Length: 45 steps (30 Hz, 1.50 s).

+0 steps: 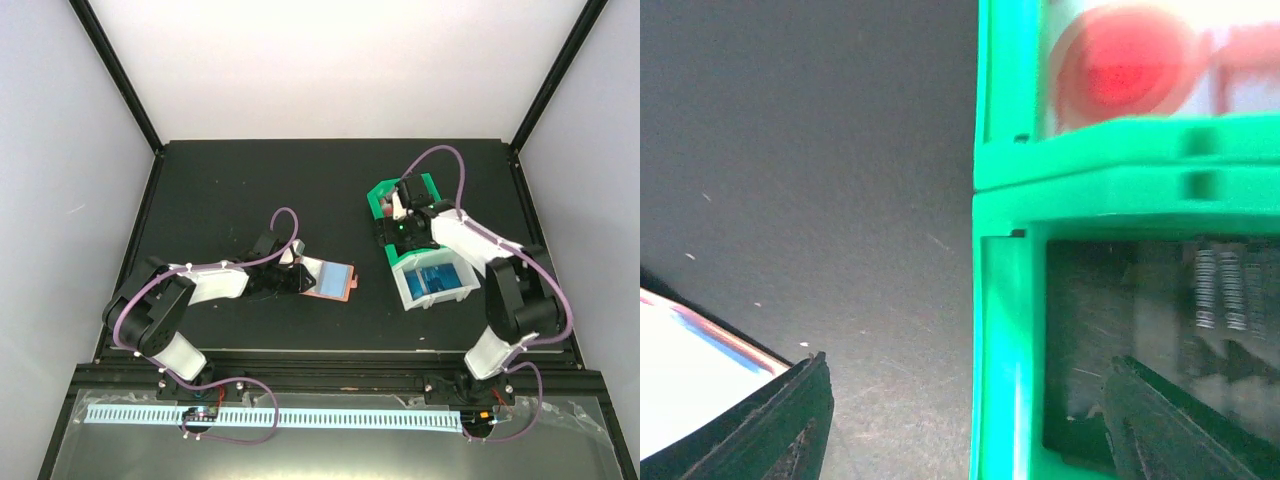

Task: Put the credit cards into the card holder
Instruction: Adjust the storage box at the center of the board.

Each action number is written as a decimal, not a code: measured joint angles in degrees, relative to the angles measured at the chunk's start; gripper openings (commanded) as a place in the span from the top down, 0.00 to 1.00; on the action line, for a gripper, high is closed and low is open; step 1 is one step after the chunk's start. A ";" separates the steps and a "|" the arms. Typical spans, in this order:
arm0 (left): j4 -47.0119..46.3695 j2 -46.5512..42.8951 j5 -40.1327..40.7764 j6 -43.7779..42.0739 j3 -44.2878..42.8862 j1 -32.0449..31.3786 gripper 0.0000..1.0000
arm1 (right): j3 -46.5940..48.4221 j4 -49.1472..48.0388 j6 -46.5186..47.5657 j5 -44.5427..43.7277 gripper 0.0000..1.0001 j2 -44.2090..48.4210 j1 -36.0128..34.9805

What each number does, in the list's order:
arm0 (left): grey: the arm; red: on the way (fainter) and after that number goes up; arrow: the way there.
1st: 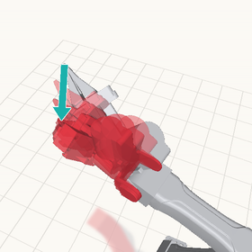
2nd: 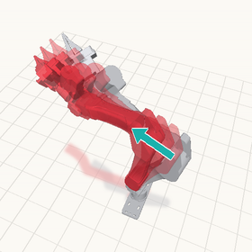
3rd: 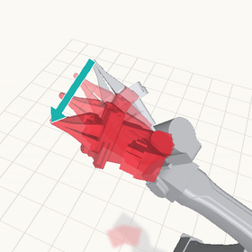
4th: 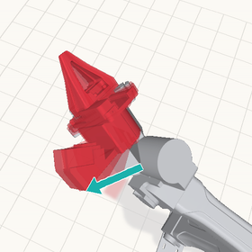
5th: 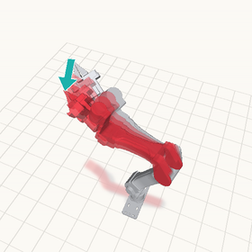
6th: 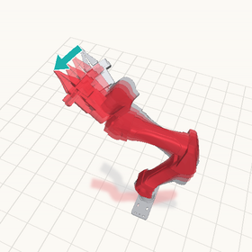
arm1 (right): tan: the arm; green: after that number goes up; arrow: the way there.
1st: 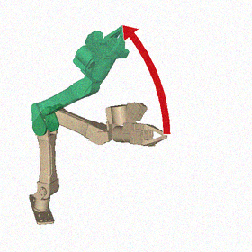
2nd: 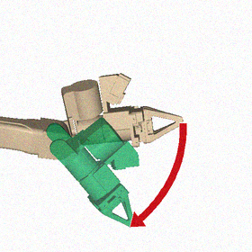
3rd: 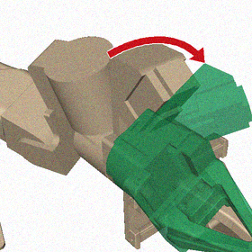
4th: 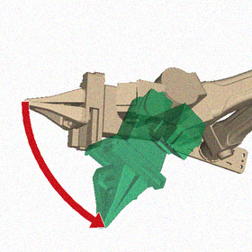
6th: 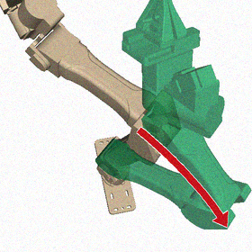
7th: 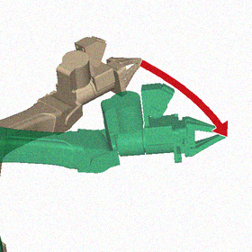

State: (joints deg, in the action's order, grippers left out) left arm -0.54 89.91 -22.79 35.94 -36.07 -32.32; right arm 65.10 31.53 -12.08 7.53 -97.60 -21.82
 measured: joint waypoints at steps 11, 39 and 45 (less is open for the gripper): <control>-0.35 0.00 -0.31 0.00 0.31 0.00 0.76 | -11.85 2.29 -17.18 -15.80 0.35 22.71 0.07; -0.39 0.24 -1.31 -0.24 0.31 0.00 0.76 | -12.55 -1.25 -16.15 -18.18 0.48 8.87 12.39; -0.39 0.26 -1.38 -0.24 0.31 0.00 0.76 | -13.46 -1.95 -13.57 -13.97 0.63 10.91 12.50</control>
State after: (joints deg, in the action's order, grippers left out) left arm -0.93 90.17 -24.16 35.70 -35.77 -32.32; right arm 51.64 29.58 -25.65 -6.44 -86.70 -9.32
